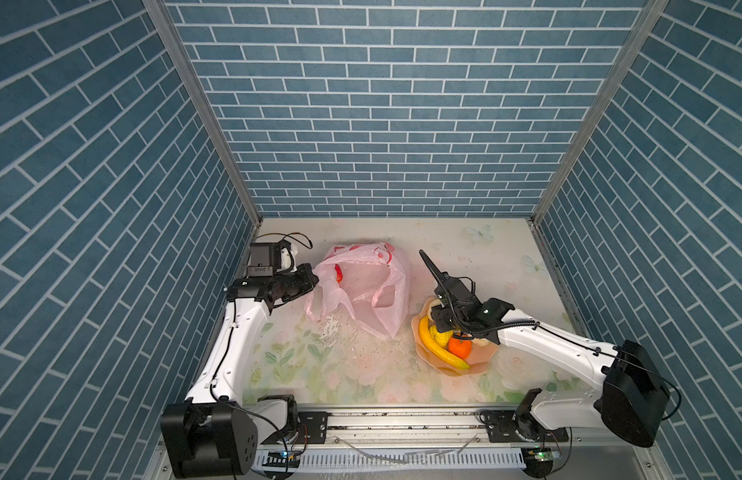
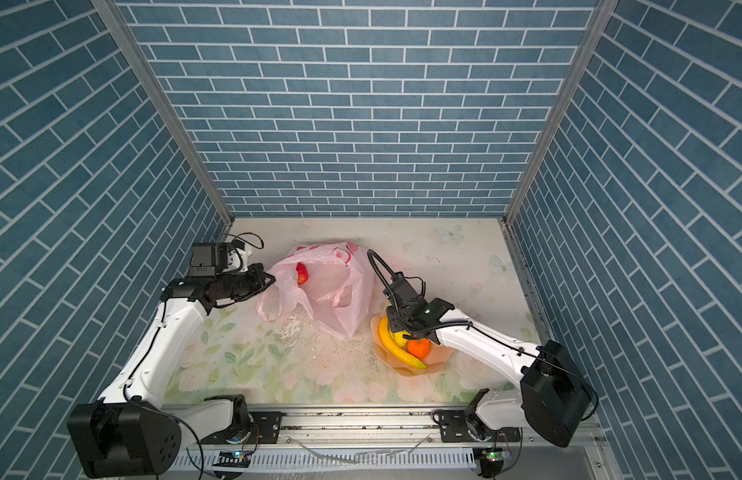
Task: Take the fake fruits out of the plastic bag
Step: 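Lower the cream fruit into the bowl and open the right gripper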
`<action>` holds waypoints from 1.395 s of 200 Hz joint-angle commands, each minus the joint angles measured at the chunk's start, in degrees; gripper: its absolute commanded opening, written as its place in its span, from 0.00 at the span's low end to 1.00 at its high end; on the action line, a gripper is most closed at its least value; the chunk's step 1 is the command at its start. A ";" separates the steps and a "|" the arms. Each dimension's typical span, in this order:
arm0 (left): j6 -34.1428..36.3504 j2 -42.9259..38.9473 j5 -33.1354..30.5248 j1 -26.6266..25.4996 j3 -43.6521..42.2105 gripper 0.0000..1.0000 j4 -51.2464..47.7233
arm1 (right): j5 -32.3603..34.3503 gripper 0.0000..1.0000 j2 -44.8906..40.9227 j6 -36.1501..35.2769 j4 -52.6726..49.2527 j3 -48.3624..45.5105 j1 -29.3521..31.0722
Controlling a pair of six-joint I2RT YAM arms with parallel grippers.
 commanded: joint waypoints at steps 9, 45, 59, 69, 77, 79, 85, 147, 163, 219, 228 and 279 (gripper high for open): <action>0.85 -0.43 0.42 -0.25 1.01 0.00 -0.42 | 0.32 0.43 -0.26 1.93 0.24 -1.51 -0.29; 0.95 -0.40 0.40 -0.25 1.10 0.00 -0.49 | 1.41 0.58 -1.25 2.22 -0.17 -1.61 -0.23; 1.12 -0.27 0.45 -0.25 1.18 0.00 -0.68 | 1.81 0.60 -1.73 2.22 -0.38 -1.70 -0.26; 1.20 -0.23 0.49 -0.25 1.10 0.00 -0.86 | 1.89 0.62 -2.06 2.31 -0.43 -1.76 -0.22; 1.23 -0.36 0.45 -0.25 1.01 0.00 -0.91 | 1.98 0.63 -2.28 2.47 -0.52 -1.87 -0.18; 1.31 -0.37 0.45 -0.25 0.94 0.00 -0.94 | 1.99 0.63 -2.31 2.52 -0.63 -1.92 -0.21; 1.32 -0.41 0.47 -0.25 0.93 0.00 -0.91 | 2.07 0.63 -2.41 2.55 -0.73 -1.96 -0.26; 1.53 -0.66 0.39 -0.25 0.49 0.00 -1.04 | 1.89 0.66 -4.13 3.26 -1.47 -2.38 -0.17; 1.28 -0.81 0.36 -0.25 0.30 0.00 -0.90 | 1.99 0.66 -4.39 3.44 -1.56 -2.62 -0.13; 1.34 -1.19 0.42 -0.25 -0.31 0.00 -0.86 | 1.89 0.66 -4.70 4.63 -0.79 -4.23 -0.10; 1.28 -1.15 0.37 -0.25 -0.31 0.00 -0.85 | 2.07 0.66 -5.13 4.77 -0.83 -4.32 -0.13; 3.42 -0.19 0.41 -0.25 0.65 0.31 -5.92 | 3.50 0.66 -8.63 4.26 -3.93 -1.18 -0.06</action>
